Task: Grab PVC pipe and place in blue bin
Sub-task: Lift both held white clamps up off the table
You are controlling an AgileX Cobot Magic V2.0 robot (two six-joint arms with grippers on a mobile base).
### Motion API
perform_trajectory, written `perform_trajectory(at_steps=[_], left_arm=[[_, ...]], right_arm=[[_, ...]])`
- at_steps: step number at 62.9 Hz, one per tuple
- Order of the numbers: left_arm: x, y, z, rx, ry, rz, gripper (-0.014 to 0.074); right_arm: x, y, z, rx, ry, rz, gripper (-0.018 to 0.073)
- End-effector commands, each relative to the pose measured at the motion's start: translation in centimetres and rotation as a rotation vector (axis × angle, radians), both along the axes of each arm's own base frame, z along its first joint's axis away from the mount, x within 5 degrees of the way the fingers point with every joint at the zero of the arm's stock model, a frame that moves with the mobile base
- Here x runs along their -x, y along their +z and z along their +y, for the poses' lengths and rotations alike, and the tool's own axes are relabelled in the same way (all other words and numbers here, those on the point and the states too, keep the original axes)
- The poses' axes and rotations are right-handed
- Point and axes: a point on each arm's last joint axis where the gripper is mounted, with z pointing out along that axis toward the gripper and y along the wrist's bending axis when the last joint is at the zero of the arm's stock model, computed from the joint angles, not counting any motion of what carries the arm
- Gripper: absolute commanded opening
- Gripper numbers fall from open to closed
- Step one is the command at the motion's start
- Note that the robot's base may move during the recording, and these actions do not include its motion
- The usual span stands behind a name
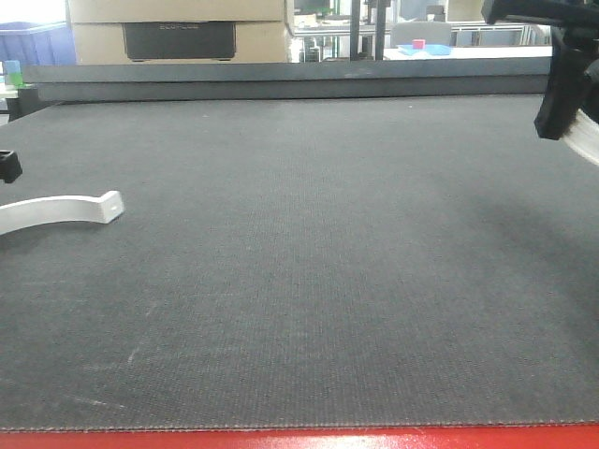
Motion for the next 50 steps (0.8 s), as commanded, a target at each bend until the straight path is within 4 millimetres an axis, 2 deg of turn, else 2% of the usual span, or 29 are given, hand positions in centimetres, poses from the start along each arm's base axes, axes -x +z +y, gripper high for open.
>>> perform_trajectory(at_steps=[1, 10, 17, 32, 41, 50], left_arm=[[0.3, -0.6, 0.3, -0.021, -0.004, 0.052, -0.0107], [1.1, 0.3, 0.1, 0.001, 0.012, 0.095, -0.0111], [2.2, 2.3, -0.6, 0.068, 0.041, 0.083, -0.0111], [5.4, 9.3, -3.3, 0.145, -0.024, -0.133, -0.0111], [8.3, 13.3, -4.8, 0.163, -0.102, -0.280, -0.0111], [11.4, 17.3, -5.5, 0.192, -0.156, -0.490, -0.0111]], right_arm=[[0.1, 0.3, -0.1, 0.009, 0.009, -0.020, -0.0160], [0.2, 0.3, -0.1, 0.011, 0.011, -0.012, -0.0160], [0.8, 1.0, -0.2, 0.012, 0.012, 0.007, -0.0160], [2.7, 5.3, -0.5, 0.006, 0.040, -0.092, -0.0160], [4.1, 8.4, -0.8, 0.015, 0.105, -0.291, -0.0160], [5.5, 11.2, -1.1, 0.049, 0.178, -0.507, -0.0160]])
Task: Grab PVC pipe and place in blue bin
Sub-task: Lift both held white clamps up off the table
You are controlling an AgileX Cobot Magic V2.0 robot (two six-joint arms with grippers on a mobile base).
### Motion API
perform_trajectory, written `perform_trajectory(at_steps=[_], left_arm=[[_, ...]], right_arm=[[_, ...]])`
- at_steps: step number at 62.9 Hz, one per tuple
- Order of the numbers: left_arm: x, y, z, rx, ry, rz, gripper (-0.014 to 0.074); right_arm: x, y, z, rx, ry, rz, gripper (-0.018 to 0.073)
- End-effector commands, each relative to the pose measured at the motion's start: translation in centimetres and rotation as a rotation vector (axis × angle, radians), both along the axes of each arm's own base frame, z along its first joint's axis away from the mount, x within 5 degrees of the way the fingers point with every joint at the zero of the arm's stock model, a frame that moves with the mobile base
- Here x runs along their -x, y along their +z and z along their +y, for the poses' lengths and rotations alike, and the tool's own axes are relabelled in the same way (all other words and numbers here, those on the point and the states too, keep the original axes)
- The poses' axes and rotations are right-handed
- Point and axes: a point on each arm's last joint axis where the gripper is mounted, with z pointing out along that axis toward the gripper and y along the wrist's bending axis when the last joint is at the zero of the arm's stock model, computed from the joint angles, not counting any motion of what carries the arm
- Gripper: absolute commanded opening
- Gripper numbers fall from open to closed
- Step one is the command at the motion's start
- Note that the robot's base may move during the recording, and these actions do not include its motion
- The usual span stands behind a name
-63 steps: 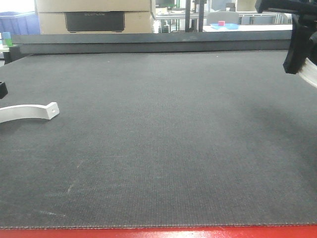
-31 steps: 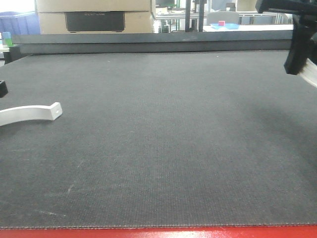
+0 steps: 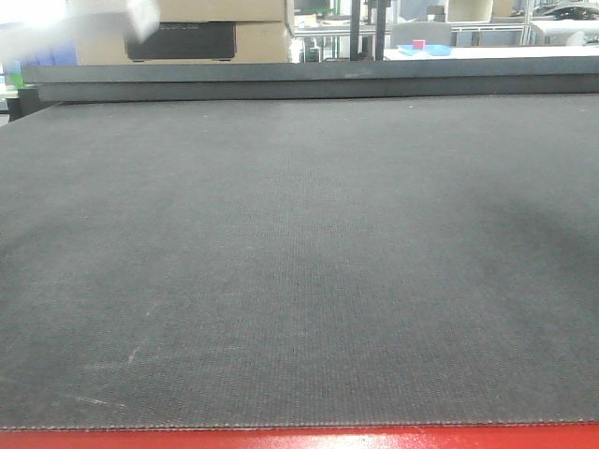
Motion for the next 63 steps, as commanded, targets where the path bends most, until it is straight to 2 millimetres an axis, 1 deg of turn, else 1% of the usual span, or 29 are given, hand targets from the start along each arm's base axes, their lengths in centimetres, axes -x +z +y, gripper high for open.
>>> perform_trajectory(at_steps=[1, 5, 9, 12, 18, 21, 26, 29, 31, 35, 40, 46, 53, 63], left_arm=[[1.8, 2.5, -0.3, 0.034, -0.018, -0.145, -0.0111], [3.2, 4.4, 0.0, 0.061, -0.014, -0.264, -0.0111], [4.0, 5.8, 0.2, 0.082, -0.007, -0.382, -0.0111], [5.1, 7.2, 0.5, 0.093, 0.000, -0.504, -0.0111], [6.4, 8.8, 1.1, 0.083, 0.010, -0.690, -0.0111], [7.3, 9.2, 1.3, 0.080, 0.012, -0.752, -0.0111], [8.5, 9.2, 1.7, 0.060, 0.013, -0.804, -0.0111], [9.0, 8.8, 1.8, 0.060, 0.012, -0.802, -0.0111], [9.3, 8.4, 1.9, 0.049, 0.012, -0.801, -0.0111], [9.9, 7.8, 2.1, 0.022, 0.010, -0.801, -0.0111], [10.4, 7.4, 2.3, 0.002, 0.008, -0.812, -0.0111], [10.5, 7.3, 2.6, -0.038, 0.005, -0.814, -0.0111], [10.5, 7.3, 2.7, -0.057, 0.004, -0.818, -0.0111], [10.4, 8.1, 2.5, -0.029, 0.004, -0.899, -0.0111]], right_arm=[[0.9, 2.1, -0.2, 0.034, 0.046, -0.165, -0.0160], [1.5, 3.0, -0.4, 0.037, 0.055, -0.227, -0.0160], [2.1, 3.5, -0.5, 0.031, 0.054, -0.279, -0.0160], [2.6, 3.9, -0.6, 0.022, 0.050, -0.337, -0.0160], [3.7, 3.7, -0.8, 0.005, 0.042, -0.437, -0.0160], [4.2, 3.0, -0.9, 0.000, 0.039, -0.463, -0.0160], [5.5, 1.6, -1.2, -0.008, 0.034, -0.512, -0.0160], [6.3, 0.9, -1.4, -0.014, 0.031, -0.545, -0.0160], [6.8, 0.1, -1.5, -0.014, 0.030, -0.549, -0.0160], [7.9, -1.0, -1.7, -0.020, 0.027, -0.582, -0.0160], [9.1, -1.6, -2.0, -0.027, 0.023, -0.624, -0.0160], [10.6, -1.1, -2.3, -0.036, 0.021, -0.677, -0.0160], [11.6, -0.1, -2.5, -0.053, 0.015, -0.768, -0.0160], [12.5, 1.0, -2.7, -0.071, 0.008, -0.871, -0.0160]])
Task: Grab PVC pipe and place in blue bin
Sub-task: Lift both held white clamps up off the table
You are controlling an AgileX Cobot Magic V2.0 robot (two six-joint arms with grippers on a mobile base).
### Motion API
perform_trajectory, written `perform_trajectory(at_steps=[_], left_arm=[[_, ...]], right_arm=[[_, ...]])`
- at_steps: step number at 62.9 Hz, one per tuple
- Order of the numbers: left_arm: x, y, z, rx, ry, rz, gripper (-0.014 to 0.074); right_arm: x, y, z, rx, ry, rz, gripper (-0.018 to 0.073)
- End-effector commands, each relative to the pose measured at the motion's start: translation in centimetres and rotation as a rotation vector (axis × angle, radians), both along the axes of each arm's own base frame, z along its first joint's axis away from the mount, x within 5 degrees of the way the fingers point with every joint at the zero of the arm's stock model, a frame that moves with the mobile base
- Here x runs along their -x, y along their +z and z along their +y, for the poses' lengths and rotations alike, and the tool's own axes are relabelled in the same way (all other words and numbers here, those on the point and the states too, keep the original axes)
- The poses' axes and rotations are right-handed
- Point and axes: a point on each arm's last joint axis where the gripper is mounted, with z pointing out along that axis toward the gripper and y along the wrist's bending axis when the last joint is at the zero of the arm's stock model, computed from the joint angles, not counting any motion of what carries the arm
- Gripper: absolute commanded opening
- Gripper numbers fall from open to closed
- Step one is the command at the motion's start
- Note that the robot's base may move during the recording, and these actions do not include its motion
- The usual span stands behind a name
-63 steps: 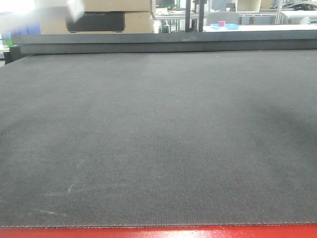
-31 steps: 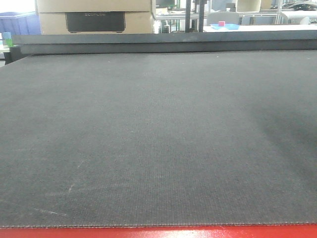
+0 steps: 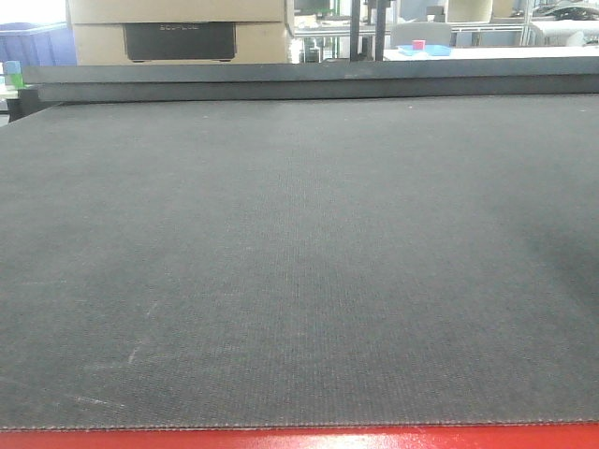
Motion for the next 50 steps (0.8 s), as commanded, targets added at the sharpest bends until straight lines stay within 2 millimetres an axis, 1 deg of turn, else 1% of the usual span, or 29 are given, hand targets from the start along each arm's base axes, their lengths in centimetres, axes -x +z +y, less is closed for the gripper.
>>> perform_trajectory(at_steps=[1, 8, 12, 17, 22, 28, 32, 40, 50], left_arm=[[0.1, 0.9, -0.2, 0.031, -0.022, -0.093, -0.0111], [0.1, 1.4, -0.5, 0.095, -0.042, -0.135, -0.0111], [0.1, 1.4, -0.5, 0.100, -0.043, -0.136, -0.0111], [0.5, 1.4, -0.4, 0.103, -0.044, -0.156, -0.0111], [1.3, 1.4, -0.3, 0.104, -0.046, -0.228, -0.0111], [2.2, 1.0, -0.2, 0.114, -0.054, -0.339, -0.0111], [2.8, 0.1, -0.1, 0.119, -0.058, -0.376, -0.0111], [3.2, -1.0, 0.0, 0.117, -0.060, -0.397, -0.0111], [3.3, -1.0, 0.0, 0.116, -0.060, -0.398, -0.0111]], right_arm=[[0.5, 0.7, -0.1, 0.000, -0.003, -0.082, -0.0160], [0.5, 0.7, -0.1, 0.000, -0.003, -0.083, -0.0160], [0.5, 0.7, -0.1, 0.002, -0.003, -0.074, -0.0160], [0.5, 0.6, -0.1, 0.003, -0.003, -0.067, -0.0160], [0.5, 0.6, -0.1, 0.003, -0.003, -0.066, -0.0160], [0.5, 0.6, -0.1, 0.003, -0.003, -0.066, -0.0160], [0.5, 0.6, -0.1, 0.003, -0.003, -0.066, -0.0160], [0.5, 0.6, -0.1, 0.003, -0.003, -0.066, -0.0160], [0.5, 0.6, -0.1, 0.003, -0.003, -0.068, -0.0160]])
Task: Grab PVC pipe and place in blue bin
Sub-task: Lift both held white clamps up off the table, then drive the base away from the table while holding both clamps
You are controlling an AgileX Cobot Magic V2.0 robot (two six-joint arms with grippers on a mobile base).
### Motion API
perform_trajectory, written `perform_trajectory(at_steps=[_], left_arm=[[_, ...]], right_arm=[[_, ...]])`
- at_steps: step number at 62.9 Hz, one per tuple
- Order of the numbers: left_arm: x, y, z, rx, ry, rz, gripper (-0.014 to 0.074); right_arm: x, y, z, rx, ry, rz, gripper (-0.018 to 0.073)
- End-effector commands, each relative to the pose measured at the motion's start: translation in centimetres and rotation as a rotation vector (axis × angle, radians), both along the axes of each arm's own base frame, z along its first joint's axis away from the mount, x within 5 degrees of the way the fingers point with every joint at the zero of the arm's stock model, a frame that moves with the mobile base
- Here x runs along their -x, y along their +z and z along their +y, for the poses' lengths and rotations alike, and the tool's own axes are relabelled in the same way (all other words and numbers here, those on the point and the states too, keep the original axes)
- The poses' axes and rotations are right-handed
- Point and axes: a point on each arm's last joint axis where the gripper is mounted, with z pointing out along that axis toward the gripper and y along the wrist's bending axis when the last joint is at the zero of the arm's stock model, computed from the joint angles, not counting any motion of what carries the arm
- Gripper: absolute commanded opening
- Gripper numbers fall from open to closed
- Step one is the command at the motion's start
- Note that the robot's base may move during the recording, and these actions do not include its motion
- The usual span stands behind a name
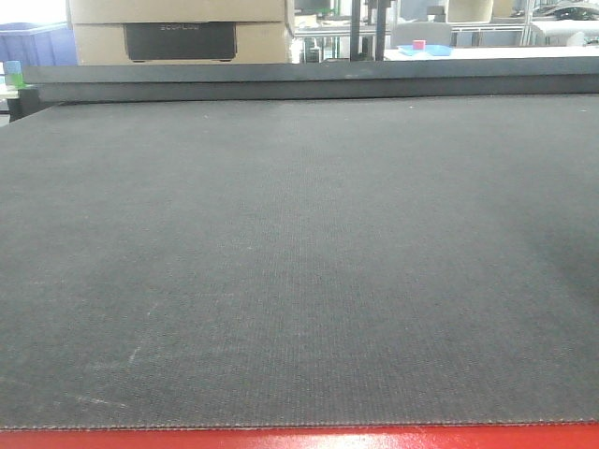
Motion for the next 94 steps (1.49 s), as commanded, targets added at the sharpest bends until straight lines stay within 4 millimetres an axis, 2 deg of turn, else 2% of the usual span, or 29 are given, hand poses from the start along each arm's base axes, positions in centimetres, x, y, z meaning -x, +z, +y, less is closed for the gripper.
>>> perform_trajectory(at_steps=[1, 94], left_arm=[[0.30, 0.47, -0.02, 0.004, -0.006, -0.047, -0.0111], [0.30, 0.47, -0.02, 0.004, -0.006, -0.047, -0.0111]], right_arm=[[0.22, 0.21, -0.05, 0.009, -0.001, -0.028, -0.0160], [0.22, 0.21, -0.05, 0.009, -0.001, -0.028, -0.0160]])
